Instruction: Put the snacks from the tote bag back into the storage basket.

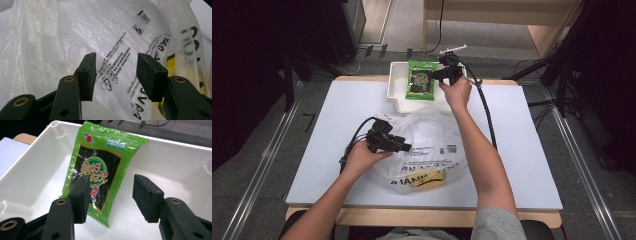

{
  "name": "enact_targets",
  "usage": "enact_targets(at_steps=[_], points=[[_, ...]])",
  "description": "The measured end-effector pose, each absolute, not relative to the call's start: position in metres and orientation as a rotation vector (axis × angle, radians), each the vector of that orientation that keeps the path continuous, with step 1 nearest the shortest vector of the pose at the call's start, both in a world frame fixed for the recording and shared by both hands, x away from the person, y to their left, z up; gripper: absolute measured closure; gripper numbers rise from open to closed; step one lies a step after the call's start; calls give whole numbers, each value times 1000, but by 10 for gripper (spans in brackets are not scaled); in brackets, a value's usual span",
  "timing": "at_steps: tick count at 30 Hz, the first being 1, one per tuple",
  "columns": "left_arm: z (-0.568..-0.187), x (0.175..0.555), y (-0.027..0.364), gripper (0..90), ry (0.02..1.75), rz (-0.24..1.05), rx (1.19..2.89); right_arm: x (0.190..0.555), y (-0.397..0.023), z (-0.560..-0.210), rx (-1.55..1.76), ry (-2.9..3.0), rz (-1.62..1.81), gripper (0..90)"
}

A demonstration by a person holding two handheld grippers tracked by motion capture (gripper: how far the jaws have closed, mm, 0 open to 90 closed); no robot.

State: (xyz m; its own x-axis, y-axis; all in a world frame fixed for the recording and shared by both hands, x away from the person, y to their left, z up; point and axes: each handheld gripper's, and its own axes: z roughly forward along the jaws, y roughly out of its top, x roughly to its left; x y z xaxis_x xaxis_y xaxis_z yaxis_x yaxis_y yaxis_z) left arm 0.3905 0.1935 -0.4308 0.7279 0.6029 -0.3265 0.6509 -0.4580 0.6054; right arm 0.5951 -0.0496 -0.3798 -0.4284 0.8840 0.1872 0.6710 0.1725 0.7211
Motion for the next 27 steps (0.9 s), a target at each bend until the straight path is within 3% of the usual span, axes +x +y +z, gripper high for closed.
enact_targets(at_steps=[27], points=[[-427,392,194,486,954,-91,2195,528,-64,-374,1329,2267,1206,509]])
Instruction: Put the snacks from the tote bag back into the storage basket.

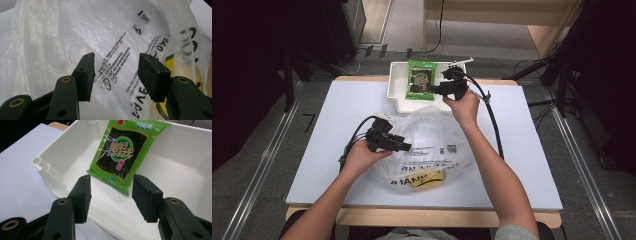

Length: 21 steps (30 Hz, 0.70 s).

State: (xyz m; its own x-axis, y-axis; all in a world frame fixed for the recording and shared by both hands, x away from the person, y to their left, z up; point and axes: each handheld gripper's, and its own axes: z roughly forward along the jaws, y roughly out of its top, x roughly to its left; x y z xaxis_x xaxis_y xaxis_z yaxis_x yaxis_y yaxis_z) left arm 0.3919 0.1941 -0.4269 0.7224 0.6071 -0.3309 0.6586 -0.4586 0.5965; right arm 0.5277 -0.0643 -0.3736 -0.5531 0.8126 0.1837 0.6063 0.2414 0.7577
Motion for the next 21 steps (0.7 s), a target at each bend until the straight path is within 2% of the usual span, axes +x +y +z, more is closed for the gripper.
enact_targets(at_steps=[21], points=[[-423,393,197,466,960,-93,2191,479,-81,-389,1255,2322,1206,512]])
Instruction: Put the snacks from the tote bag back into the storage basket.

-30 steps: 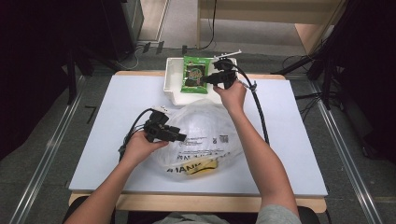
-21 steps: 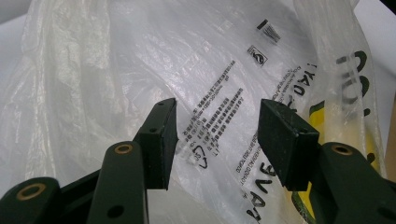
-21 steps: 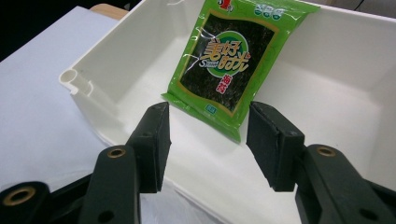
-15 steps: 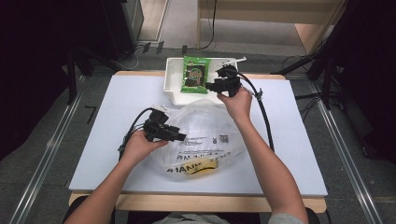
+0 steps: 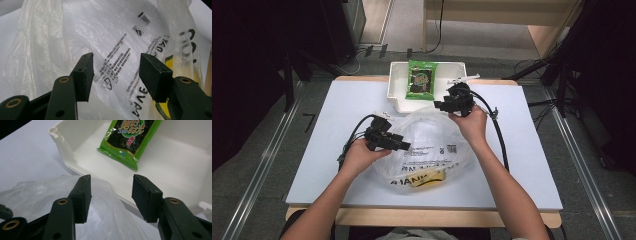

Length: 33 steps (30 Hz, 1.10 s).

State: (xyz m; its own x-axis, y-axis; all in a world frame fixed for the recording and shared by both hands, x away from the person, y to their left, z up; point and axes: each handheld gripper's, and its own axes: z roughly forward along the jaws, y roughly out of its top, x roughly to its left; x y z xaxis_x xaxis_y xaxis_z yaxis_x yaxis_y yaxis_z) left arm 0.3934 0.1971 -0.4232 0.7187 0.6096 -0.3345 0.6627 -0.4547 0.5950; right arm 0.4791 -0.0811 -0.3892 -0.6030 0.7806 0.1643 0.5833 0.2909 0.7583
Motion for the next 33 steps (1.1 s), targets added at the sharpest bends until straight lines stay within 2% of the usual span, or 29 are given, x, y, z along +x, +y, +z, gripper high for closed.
enact_targets(at_steps=[33], points=[[-420,392,202,448,946,-91,2189,405,-126,-403,1208,2354,1256,500]])
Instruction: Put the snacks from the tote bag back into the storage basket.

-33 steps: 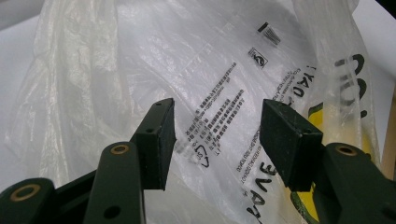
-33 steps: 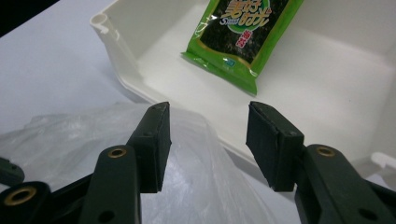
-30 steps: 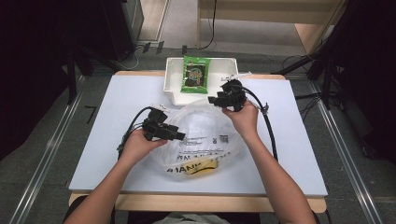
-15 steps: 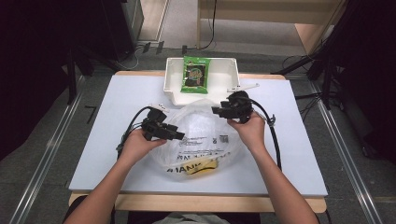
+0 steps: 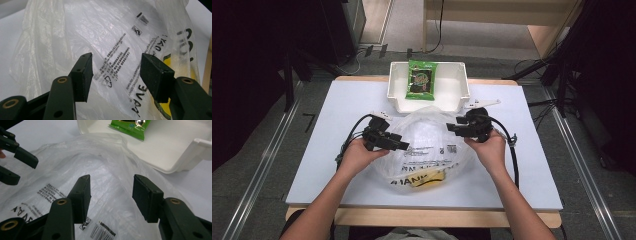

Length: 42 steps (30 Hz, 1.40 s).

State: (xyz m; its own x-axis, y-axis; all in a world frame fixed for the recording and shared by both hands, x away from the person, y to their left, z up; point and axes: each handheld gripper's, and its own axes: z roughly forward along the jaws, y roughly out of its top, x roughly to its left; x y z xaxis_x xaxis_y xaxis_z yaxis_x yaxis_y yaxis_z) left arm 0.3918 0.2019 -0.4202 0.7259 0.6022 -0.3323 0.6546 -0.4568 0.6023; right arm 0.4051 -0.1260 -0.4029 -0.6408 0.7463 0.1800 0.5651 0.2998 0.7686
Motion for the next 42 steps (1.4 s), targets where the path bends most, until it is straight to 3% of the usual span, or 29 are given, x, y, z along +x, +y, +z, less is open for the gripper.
enact_targets(at_steps=[18,42], points=[[-418,391,205,430,926,-83,2186,380,-145,-422,1229,2341,1257,476],[-419,392,207,396,922,-114,2187,380,-148,-427,1230,2364,1257,457]])
